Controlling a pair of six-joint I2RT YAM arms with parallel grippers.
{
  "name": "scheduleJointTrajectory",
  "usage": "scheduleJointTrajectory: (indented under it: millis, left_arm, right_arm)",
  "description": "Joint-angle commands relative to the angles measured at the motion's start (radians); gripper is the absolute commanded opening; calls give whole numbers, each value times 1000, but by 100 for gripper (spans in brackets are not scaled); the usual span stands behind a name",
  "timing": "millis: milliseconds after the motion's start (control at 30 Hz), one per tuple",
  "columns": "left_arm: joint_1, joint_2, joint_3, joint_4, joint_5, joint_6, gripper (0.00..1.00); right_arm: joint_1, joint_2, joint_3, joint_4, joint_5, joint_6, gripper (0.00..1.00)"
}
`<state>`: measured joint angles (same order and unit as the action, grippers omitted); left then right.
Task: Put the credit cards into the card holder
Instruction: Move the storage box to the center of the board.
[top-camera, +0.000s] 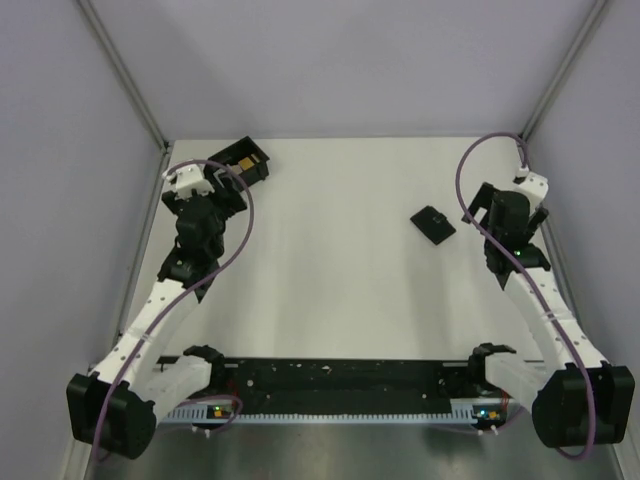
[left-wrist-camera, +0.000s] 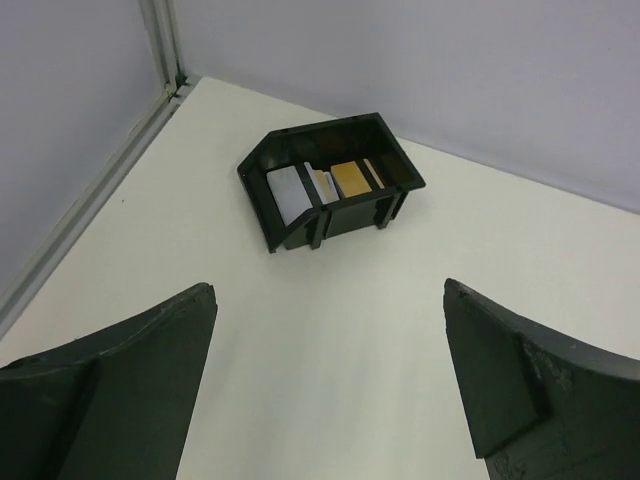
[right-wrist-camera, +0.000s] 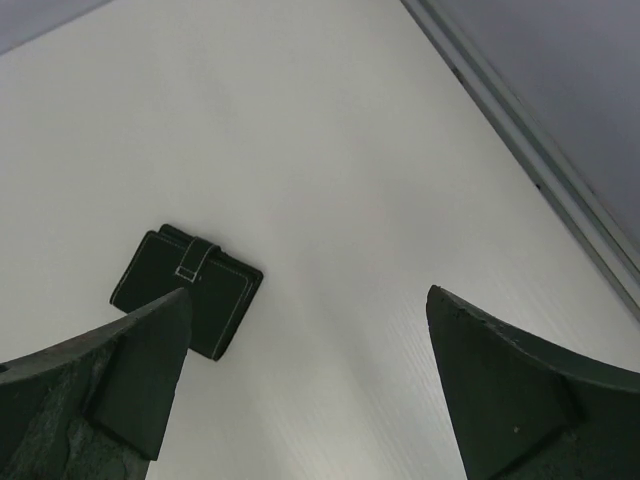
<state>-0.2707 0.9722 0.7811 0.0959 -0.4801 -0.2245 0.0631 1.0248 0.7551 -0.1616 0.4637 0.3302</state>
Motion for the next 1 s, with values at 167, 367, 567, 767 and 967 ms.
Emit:
scheduleJointTrajectory:
  millis: [167, 367, 567, 767, 967]
  left_arm:
    - [11, 39, 89, -50, 64, -142, 98]
    - [37, 186, 213, -54, 198, -81, 98]
    - [37, 449, 365, -32, 225, 31, 98]
    - [59, 742, 637, -93, 284, 105, 98]
    - [148, 962, 814, -137, 386, 76, 98]
  right_arm:
    - [4, -23, 42, -128, -166, -3, 99]
    - [4, 27, 104, -167, -261, -10, 99]
    - [4, 67, 147, -191, -373, -20, 99]
    - [4, 83, 168, -253, -461, -22, 99]
    - [4, 67, 148, -282, -520, -29, 99]
